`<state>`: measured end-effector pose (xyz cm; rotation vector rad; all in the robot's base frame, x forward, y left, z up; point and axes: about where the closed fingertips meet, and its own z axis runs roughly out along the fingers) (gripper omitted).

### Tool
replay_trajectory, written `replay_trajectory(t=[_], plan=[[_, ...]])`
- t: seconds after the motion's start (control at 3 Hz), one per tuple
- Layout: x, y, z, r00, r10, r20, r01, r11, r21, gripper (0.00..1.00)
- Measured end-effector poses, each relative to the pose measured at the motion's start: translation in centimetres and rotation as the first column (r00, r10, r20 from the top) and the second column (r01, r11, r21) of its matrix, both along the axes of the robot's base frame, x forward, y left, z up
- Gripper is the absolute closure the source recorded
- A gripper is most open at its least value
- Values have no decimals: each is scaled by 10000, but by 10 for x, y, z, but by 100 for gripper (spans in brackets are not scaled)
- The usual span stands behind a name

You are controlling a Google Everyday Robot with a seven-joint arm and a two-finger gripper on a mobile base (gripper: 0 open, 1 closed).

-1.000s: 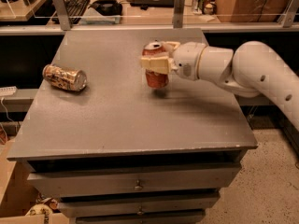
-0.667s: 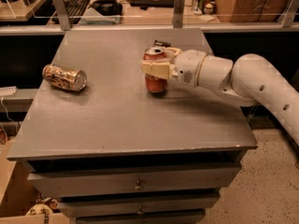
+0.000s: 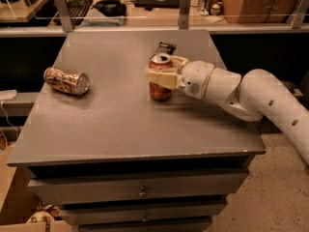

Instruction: Place coke can upright

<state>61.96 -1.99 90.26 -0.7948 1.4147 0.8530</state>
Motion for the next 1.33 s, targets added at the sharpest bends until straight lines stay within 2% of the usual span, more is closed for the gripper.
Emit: replay_trajectory(t=[0.33, 0.67, 1.0, 1.33], plan=[[-3, -2, -4, 10000, 12, -31, -12, 9999, 100, 5], [-5, -2, -6, 10000, 31, -43, -30, 9999, 126, 0], [-10, -17, 2, 9999, -121, -27, 120, 9993, -361, 0], [-23, -60, 25, 9982, -598, 64, 601, 9924, -1076, 0]])
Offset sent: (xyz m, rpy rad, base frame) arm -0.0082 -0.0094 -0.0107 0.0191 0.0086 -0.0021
